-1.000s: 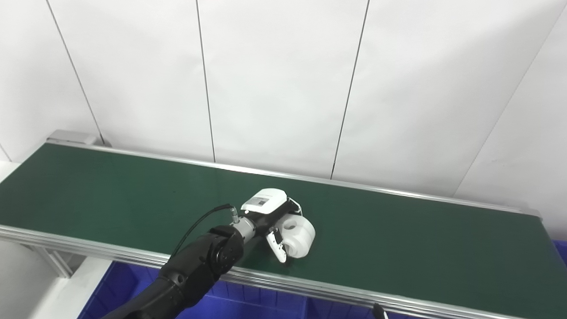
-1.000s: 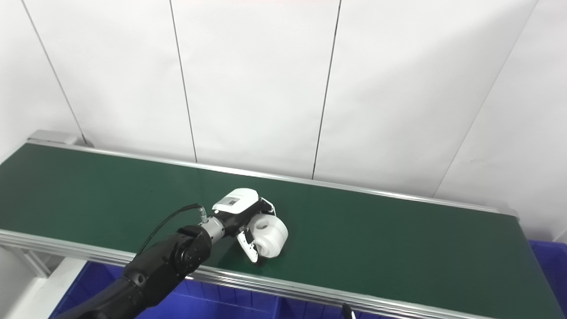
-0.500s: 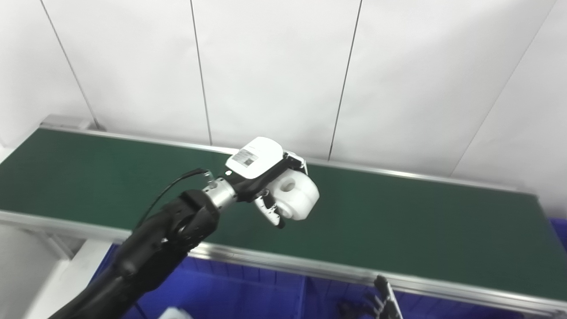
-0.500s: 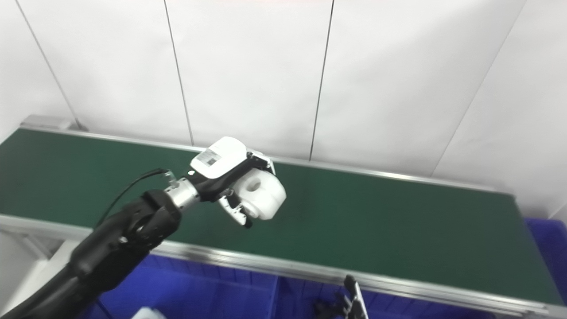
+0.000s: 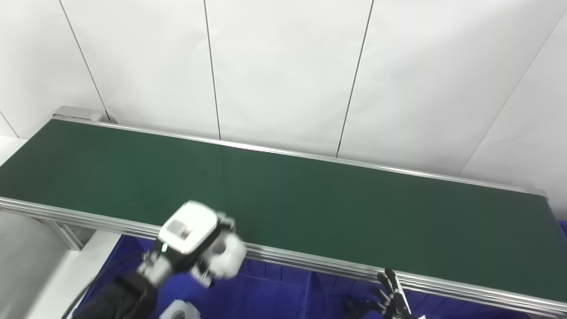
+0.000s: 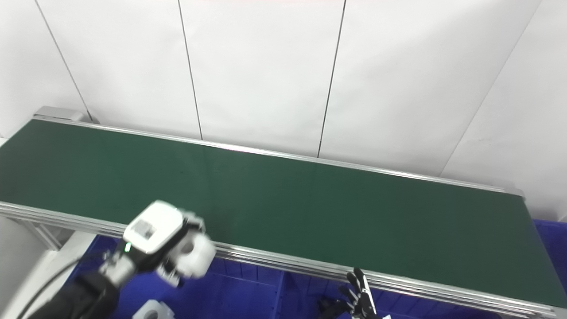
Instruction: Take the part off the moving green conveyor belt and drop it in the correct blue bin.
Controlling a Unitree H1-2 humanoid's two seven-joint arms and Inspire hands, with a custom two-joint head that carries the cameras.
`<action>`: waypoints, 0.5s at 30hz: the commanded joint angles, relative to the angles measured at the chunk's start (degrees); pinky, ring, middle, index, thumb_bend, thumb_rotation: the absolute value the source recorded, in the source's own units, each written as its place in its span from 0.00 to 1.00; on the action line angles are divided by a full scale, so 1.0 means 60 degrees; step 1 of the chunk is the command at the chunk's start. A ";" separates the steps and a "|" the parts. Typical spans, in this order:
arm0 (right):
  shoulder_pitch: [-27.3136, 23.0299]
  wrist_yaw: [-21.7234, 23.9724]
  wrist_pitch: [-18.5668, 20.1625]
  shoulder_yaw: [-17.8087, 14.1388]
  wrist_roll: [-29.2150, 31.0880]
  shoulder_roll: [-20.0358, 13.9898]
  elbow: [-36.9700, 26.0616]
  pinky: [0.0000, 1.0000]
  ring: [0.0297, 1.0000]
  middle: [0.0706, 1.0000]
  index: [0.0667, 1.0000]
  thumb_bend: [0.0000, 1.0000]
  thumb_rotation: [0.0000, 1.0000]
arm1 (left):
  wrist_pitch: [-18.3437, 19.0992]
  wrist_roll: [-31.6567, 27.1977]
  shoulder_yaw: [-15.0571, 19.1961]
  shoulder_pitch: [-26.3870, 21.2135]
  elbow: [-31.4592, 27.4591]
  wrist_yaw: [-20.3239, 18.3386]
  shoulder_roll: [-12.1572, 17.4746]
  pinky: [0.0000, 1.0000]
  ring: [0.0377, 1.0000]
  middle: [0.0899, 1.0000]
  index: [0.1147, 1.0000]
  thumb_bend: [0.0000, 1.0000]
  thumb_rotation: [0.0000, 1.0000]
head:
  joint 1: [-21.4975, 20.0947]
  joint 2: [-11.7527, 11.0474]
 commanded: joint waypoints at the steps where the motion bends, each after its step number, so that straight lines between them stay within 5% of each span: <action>1: 0.0014 0.0023 -0.0018 -0.0005 0.0067 0.0034 -0.0394 0.80 0.88 0.95 1.00 0.87 0.99 | 0.0049 0.0167 0.0046 -0.0162 0.0331 0.0832 0.0082 0.37 0.35 0.36 0.44 0.52 0.00 | -0.0018 0.0006; 4: 0.0061 0.0026 0.0025 -0.0006 0.0074 0.0039 -0.0439 0.81 0.88 0.95 1.00 0.87 1.00 | 0.0112 0.0108 -0.0063 -0.0177 0.1033 0.1122 -0.0049 0.39 0.38 0.36 0.45 0.52 0.00 | 0.0003 -0.0015; 8: 0.0024 0.0076 0.0043 -0.0002 0.0147 0.0047 -0.0385 0.81 0.89 0.96 1.00 0.89 0.99 | 0.0154 -0.0301 -0.0121 -0.0334 0.1348 0.0923 -0.0243 0.22 0.20 0.42 0.42 0.52 0.00 | -0.0049 -0.0060; 11: -0.0007 0.0066 0.0059 -0.0011 0.0138 0.0048 -0.0331 0.82 0.89 0.96 1.00 0.88 0.99 | -0.0060 -0.0694 -0.0219 -0.0450 0.1327 0.0738 -0.0202 0.23 0.23 0.42 0.42 0.52 0.00 | -0.0080 -0.0058; 13: -0.0025 0.0044 0.0098 -0.0020 0.0116 0.0054 -0.0328 0.81 0.89 0.95 1.00 0.88 0.99 | -0.0284 -0.1044 -0.0278 -0.0506 0.1279 0.0602 -0.0130 0.27 0.27 0.42 0.42 0.53 0.00 | -0.0060 -0.0065; 15: -0.0047 0.0060 0.0097 -0.0021 0.0132 0.0045 -0.0300 0.81 0.89 0.96 1.00 0.89 0.99 | -0.0333 -0.1422 -0.0291 -0.0505 0.1114 0.0166 -0.0078 0.47 0.43 0.41 0.43 0.52 0.00 | -0.0050 -0.0071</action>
